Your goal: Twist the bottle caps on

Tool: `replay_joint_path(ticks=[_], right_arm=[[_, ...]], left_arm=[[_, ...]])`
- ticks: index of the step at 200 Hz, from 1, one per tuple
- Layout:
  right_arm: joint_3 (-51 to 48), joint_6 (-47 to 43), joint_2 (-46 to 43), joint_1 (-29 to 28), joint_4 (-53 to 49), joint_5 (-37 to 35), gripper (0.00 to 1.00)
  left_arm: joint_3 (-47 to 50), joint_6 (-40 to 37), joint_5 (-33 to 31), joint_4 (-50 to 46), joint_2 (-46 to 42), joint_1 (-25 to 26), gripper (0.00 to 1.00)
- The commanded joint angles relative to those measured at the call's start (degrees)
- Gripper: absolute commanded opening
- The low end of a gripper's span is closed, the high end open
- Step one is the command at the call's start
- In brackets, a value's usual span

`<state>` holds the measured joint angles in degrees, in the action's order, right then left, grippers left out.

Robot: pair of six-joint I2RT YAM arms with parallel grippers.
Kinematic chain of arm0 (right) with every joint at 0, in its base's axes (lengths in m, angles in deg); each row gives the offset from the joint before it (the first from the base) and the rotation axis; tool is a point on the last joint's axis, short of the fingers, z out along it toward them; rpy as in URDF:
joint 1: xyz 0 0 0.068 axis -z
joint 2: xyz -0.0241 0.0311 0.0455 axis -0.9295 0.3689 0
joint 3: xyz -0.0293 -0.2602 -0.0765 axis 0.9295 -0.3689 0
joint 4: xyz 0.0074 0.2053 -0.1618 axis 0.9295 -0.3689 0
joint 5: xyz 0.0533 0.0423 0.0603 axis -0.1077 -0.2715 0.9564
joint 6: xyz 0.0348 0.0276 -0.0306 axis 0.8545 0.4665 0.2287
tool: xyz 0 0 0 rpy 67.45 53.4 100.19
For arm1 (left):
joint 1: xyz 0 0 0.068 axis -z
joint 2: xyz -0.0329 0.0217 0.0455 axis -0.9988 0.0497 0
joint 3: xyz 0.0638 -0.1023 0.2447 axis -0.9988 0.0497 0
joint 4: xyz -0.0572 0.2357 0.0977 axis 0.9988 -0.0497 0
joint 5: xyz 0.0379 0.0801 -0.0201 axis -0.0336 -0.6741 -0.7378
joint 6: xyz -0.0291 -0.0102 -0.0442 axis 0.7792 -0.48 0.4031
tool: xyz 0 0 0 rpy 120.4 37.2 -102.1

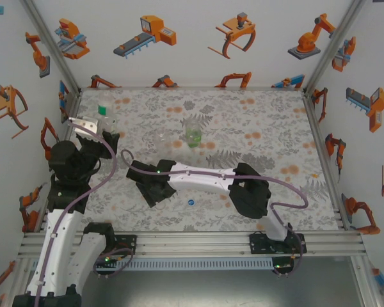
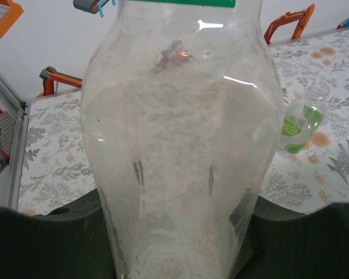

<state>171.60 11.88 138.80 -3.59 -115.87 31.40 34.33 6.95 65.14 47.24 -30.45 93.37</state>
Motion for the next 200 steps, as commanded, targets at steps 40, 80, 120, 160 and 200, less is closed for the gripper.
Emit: replay_joint_path(ticks=[40, 80, 120, 160, 200], right_arm=[[2.6, -0.3, 3.0, -0.4, -1.4, 0.5, 0.56], [2.8, -0.8, 4.3, -0.4, -0.5, 1.3, 0.56], [1.4, -0.9, 4.6, -0.1, 1.7, 3.2, 0.56], [-1.1, -0.2, 4.2, 0.8, 3.9, 4.5, 0.55], [-1.6, 0.0, 4.3, 0.9, 4.1, 4.0, 0.55]], left_arm=[[0.6, 1.3, 1.6, 3.1, -0.3, -0.3, 0.0], [1.0, 1.3, 1.8, 3.7, -0.6, -0.4, 0.0], [1.2, 1.3, 2.2, 3.9, -0.2, -0.4, 0.0], [1.2, 1.2, 2.7, 4.0, 0.1, -0.4, 0.0], [1.2, 1.2, 2.7, 4.1, -0.1, -0.3, 0.0]])
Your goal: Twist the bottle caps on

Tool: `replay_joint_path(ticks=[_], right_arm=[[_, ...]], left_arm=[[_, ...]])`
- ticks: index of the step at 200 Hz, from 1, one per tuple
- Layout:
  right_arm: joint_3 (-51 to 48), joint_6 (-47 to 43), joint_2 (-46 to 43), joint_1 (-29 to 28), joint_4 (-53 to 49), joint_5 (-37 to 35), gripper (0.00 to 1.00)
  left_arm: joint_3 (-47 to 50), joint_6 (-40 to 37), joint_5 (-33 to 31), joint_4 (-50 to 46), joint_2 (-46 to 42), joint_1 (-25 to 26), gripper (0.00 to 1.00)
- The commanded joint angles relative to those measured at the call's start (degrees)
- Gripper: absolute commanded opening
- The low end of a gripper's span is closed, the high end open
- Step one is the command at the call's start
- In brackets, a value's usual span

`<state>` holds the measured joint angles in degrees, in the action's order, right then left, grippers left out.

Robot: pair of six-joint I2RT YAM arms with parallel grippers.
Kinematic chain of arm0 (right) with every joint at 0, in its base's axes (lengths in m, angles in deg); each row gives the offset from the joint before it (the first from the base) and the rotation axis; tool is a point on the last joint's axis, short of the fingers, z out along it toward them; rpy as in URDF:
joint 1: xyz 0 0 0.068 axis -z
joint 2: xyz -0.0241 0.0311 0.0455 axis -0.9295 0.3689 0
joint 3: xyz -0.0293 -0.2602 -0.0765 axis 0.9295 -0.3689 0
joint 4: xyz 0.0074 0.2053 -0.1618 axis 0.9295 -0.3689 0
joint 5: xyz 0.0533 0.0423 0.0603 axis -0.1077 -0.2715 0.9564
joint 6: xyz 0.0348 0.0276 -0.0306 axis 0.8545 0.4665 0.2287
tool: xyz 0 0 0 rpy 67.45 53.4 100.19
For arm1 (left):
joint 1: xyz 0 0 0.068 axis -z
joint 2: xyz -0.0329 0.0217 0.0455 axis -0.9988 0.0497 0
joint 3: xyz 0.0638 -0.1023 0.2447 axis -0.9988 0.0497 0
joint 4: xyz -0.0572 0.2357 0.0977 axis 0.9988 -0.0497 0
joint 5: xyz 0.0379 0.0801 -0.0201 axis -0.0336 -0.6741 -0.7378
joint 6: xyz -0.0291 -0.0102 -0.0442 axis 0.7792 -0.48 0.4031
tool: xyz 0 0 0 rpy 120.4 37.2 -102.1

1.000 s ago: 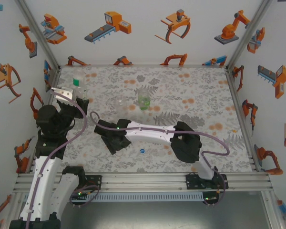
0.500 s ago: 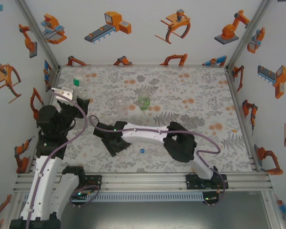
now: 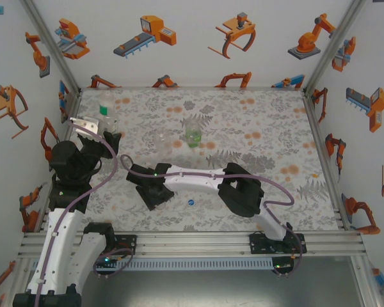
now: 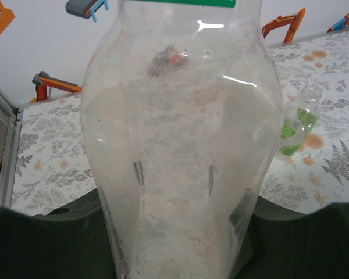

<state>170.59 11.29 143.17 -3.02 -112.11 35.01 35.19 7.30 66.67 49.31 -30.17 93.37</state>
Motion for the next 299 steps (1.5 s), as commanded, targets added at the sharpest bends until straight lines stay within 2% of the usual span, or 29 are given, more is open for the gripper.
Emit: replay_joint_path(ticks=[1, 196, 260, 278, 299], right_arm=[[-0.6, 0.6, -0.1, 0.3, 0.4, 0.4, 0.55], [-3.1, 0.7, 1.1, 0.3, 2.4, 1.3, 0.5], [-3.2, 0.9, 1.1, -0.1, 0.9, -1.7, 0.49], [-2.8, 0.8, 1.4, -0.3, 0.7, -1.7, 0.49], [-2.2, 0.7, 1.8, -0.5, 0.4, -1.8, 0.49]], left_arm=[[0.3, 0.9, 1.2, 1.9, -0.3, -0.3, 0.0], [0.3, 0.7, 1.4, 1.8, -0.1, -0.4, 0.0], [0.3, 0.6, 1.4, 1.8, -0.2, -0.4, 0.0], [0.1, 0.3, 0.3, 1.2, -0.6, -0.4, 0.0], [0.2, -0.4, -3.9, 0.4, -2.0, -0.4, 0.0]])
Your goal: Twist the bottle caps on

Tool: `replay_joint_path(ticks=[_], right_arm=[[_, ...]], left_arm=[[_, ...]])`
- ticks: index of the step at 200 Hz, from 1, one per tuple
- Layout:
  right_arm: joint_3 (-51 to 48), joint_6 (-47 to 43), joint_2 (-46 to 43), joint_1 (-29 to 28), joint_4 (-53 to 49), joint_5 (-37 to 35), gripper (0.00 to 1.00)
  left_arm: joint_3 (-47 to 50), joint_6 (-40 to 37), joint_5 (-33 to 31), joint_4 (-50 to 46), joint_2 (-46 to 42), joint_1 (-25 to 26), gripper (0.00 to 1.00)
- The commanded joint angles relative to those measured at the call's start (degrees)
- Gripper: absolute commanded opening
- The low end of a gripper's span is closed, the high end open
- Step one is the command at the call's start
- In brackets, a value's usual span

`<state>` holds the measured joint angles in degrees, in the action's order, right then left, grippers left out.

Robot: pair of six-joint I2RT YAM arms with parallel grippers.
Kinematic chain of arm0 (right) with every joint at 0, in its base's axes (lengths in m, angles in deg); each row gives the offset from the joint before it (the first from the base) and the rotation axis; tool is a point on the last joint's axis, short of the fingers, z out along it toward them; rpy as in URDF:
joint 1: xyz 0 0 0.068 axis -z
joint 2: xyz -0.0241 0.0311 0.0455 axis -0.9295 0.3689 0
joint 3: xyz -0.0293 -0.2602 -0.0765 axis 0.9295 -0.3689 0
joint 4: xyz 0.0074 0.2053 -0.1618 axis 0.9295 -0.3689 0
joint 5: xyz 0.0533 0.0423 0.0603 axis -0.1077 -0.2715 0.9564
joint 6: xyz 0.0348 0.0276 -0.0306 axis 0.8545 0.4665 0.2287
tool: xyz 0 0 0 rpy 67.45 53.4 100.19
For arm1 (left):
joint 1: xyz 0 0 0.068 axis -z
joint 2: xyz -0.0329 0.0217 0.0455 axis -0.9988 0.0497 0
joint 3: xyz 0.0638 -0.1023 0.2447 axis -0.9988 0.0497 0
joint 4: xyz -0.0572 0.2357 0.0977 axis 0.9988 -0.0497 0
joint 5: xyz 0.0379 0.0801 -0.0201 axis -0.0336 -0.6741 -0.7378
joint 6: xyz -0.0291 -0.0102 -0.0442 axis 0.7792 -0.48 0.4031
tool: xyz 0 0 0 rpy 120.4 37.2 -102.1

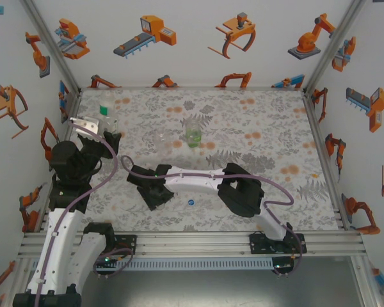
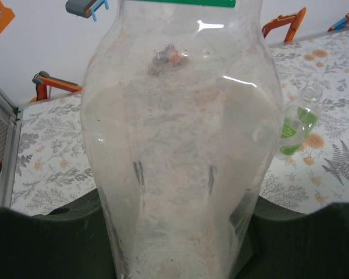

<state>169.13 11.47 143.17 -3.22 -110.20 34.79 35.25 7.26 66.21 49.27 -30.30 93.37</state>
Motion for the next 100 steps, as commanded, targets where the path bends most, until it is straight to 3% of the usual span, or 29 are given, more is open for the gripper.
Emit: replay_joint_path(ticks=[1, 47, 100], right_arm=[[-0.8, 0.5, 1.8, -0.3, -1.5, -1.6, 0.49], [0.2, 0.6, 2.6, -0.4, -2.5, -1.5, 0.49], [1.0, 0.6, 3.0, -0.8, -3.5, -2.3, 0.48]], left_arm=[[0.2, -0.4, -3.8, 0.4, -2.0, -0.4, 0.0], [1.2, -1.4, -14.7, -0.3, -5.3, -0.4, 0.0], [1.5, -1.5, -14.5, 0.1, -5.4, -0.5, 0.0]])
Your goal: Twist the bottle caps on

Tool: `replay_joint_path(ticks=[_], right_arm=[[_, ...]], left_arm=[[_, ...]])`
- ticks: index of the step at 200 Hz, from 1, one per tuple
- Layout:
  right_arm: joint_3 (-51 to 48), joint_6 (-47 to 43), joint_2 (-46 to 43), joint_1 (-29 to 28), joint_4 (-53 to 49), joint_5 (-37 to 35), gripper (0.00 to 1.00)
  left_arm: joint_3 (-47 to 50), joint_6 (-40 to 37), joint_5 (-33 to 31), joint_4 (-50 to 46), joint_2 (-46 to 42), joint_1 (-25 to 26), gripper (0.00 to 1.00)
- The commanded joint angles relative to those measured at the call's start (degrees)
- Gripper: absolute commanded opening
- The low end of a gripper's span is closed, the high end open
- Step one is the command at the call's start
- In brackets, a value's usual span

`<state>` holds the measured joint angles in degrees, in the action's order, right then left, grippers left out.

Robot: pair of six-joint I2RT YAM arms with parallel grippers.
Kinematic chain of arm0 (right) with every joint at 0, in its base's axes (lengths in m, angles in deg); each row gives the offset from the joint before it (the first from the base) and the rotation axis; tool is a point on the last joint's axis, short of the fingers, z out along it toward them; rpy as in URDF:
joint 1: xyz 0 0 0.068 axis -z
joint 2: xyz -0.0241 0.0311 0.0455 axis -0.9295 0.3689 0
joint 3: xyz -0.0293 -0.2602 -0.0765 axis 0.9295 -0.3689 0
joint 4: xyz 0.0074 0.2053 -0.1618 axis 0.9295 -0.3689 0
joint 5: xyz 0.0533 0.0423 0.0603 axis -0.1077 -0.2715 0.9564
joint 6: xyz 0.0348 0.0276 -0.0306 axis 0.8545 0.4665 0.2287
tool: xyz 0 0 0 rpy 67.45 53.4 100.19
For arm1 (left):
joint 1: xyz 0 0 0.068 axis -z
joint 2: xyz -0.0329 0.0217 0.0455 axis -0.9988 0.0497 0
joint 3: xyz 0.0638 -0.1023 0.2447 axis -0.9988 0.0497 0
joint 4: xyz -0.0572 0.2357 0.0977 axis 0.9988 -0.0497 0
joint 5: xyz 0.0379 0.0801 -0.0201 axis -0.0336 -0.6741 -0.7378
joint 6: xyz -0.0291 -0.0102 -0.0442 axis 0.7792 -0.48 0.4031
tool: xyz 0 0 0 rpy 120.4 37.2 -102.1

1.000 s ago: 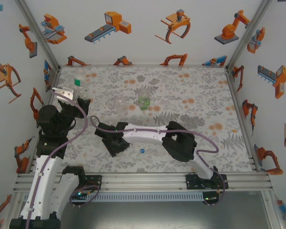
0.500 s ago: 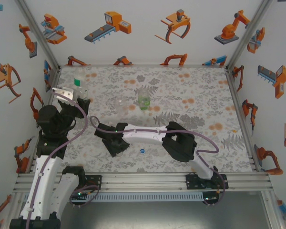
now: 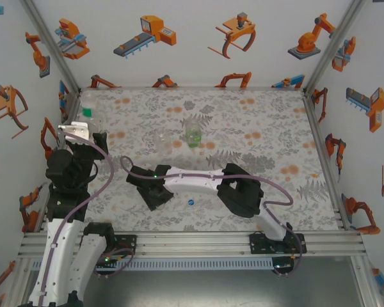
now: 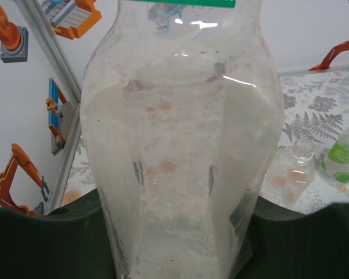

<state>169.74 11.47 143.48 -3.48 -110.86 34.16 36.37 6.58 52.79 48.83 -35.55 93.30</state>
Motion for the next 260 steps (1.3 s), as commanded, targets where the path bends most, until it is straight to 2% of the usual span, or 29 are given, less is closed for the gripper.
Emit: replay_joint_path(ticks=[1, 87, 177, 217, 260], right_arm=[[0.4, 0.6, 2.6, -0.6, -2.8, -1.7, 0.48], [2.5, 0.9, 4.7, -1.6, -4.2, -2.8, 0.48], [1.7, 0.5, 3.4, -1.5, -2.8, -3.1, 0.4], [0.1, -0.5, -2.4, -0.5, -2.5, -5.4, 0.37], [-5.3, -3.0, -14.2, 3.2, 1.0, -5.9, 0.36]], left_arm=[[0.4, -0.8, -1.0, 0.5, -0.2, -0.4, 0.0], [0.4, 0.0, -0.1, 0.9, 0.1, -0.4, 0.0], [0.4, 0.3, 2.7, 1.2, 1.3, -0.4, 0.0], [0.0, 0.1, 7.5, 1.4, 3.0, -0.4, 0.0], [-1.5, -0.4, 17.9, 0.9, 7.3, -0.4, 0.0]])
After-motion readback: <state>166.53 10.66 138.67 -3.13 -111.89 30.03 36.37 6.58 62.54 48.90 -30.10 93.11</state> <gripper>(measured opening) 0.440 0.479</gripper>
